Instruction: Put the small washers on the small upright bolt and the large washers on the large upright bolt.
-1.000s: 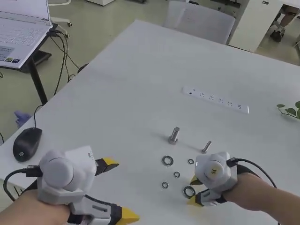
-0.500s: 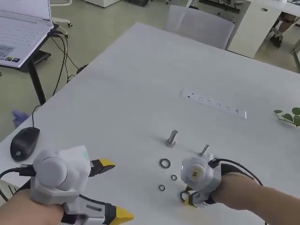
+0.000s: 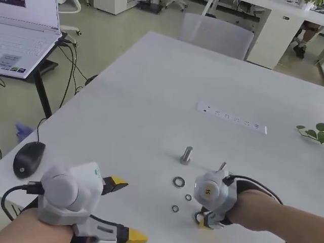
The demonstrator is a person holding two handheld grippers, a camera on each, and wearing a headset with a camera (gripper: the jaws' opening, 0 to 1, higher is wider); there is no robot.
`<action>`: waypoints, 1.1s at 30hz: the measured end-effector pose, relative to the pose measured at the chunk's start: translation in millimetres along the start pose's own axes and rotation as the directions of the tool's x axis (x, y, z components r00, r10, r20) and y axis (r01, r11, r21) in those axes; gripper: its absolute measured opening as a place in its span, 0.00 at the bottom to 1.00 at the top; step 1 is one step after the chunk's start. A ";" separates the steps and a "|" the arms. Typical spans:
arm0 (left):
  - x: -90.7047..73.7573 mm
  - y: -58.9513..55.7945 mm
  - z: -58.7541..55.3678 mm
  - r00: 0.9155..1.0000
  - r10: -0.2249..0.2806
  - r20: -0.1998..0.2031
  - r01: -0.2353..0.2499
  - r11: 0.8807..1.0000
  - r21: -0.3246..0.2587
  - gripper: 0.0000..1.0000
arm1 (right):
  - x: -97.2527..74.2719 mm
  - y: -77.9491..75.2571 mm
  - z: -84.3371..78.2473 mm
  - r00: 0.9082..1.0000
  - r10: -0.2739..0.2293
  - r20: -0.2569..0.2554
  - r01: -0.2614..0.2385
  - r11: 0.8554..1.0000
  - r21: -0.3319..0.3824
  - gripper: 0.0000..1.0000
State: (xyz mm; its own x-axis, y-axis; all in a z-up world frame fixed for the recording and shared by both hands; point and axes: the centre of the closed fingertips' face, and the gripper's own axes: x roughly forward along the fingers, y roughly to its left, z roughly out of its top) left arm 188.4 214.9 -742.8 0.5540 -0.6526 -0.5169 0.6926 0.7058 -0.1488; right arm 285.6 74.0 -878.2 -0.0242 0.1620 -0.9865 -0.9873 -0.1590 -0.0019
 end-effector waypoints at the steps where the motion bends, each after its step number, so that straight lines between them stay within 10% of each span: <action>1: -0.3 0.5 0.1 1.000 0.000 0.000 0.000 1.000 0.000 0.74 | -0.1 -0.1 0.4 1.000 0.004 0.000 -0.004 1.000 0.005 0.21; 17: 6.0 3.2 3.6 1.000 -0.026 0.003 0.026 0.999 0.021 0.73 | -14.0 -1.9 -7.8 1.000 0.016 0.005 -0.016 0.997 0.076 0.21; 33: 7.2 8.4 5.5 0.999 -0.050 0.001 0.050 0.998 0.032 0.73 | -77.5 -26.4 20.0 0.999 -0.004 0.049 -0.004 0.986 0.168 0.21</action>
State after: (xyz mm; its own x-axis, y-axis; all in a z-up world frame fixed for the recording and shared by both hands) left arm 200.7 214.6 -743.2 0.5193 -0.6870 -0.5083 0.7337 0.6633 -0.1470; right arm 310.4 85.2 -798.4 -0.0281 0.2098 -0.9774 -0.9995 0.0060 0.0300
